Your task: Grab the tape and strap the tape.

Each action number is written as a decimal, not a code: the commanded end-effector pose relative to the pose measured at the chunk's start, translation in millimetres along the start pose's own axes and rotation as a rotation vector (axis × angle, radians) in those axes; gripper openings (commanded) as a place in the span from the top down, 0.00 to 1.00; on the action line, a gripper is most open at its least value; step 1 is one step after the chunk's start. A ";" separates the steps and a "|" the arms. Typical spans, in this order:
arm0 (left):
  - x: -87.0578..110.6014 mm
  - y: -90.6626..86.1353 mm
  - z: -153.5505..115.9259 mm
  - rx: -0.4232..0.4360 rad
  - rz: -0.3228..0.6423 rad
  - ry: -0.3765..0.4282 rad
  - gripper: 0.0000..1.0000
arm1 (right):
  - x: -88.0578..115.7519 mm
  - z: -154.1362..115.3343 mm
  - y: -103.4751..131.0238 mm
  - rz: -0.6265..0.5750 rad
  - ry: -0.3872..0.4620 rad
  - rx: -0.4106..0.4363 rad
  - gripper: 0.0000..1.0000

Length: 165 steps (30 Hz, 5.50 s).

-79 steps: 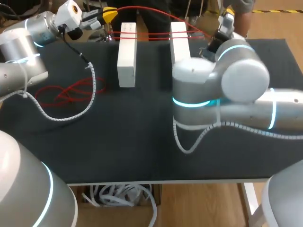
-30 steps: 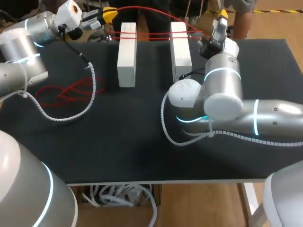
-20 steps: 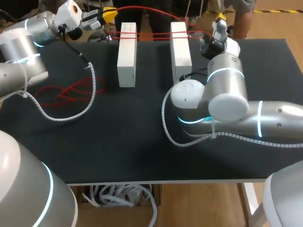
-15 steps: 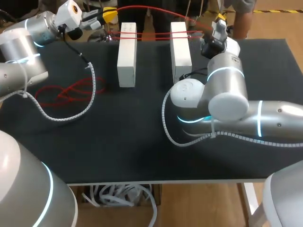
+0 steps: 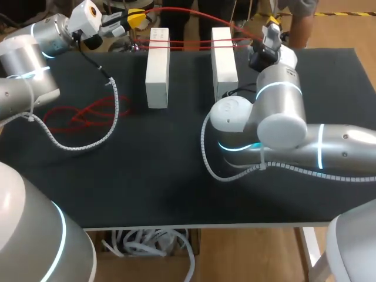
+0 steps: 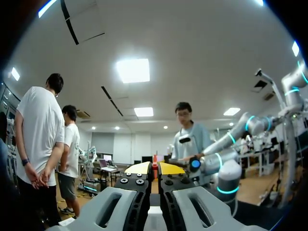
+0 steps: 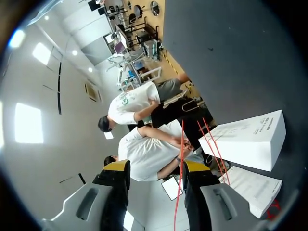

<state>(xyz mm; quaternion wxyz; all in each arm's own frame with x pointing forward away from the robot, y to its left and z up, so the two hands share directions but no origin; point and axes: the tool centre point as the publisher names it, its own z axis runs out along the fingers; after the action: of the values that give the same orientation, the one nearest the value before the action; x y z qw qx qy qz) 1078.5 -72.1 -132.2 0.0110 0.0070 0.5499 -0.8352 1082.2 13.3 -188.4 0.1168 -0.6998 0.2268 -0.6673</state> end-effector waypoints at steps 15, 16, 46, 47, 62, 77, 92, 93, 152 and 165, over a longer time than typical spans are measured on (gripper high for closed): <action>1.5 -0.5 0.5 -0.001 0.001 -0.004 1.00 | -1.8 -2.4 -4.2 -0.006 -0.002 -0.005 0.69; 1.5 -0.5 0.5 -0.001 0.001 -0.004 1.00 | -1.8 -2.2 -4.1 -0.006 -0.001 -0.006 0.71; 1.5 -0.5 0.5 -0.001 0.001 -0.004 1.00 | 16.9 -10.1 -8.4 -0.505 -0.036 -0.149 1.00; 1.5 -0.5 0.5 -0.001 0.001 -0.004 1.00 | 16.9 -10.1 -8.4 -0.505 -0.036 -0.149 1.00; 1.5 -0.5 0.5 -0.001 0.001 -0.004 1.00 | 16.9 -10.1 -8.4 -0.505 -0.036 -0.149 1.00; -0.6 -27.8 8.1 -0.687 -0.387 -0.137 1.00 | 16.9 -10.1 -8.4 -0.505 -0.036 -0.149 1.00; 0.0 -34.5 17.0 -0.894 -0.510 -0.097 1.00 | 16.9 -10.1 -8.4 -0.505 -0.036 -0.149 1.00; 0.0 -34.5 17.0 -0.894 -0.510 -0.097 1.00 | 16.9 -10.1 -8.4 -0.505 -0.036 -0.149 1.00; 7.3 -4.0 109.3 -1.359 -0.201 0.060 1.00 | 16.9 -10.1 -8.4 -0.505 -0.036 -0.149 1.00; 7.3 -4.0 109.3 -1.359 -0.201 0.060 1.00 | 16.9 -10.1 -8.4 -0.505 -0.036 -0.149 1.00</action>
<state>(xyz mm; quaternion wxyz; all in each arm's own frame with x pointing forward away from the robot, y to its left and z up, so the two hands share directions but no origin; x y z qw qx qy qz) 1071.8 -170.8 -86.4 -0.0798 -0.0289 0.9493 -0.3027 1074.0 15.3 -171.5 -0.1024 -0.7505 0.0920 -0.6464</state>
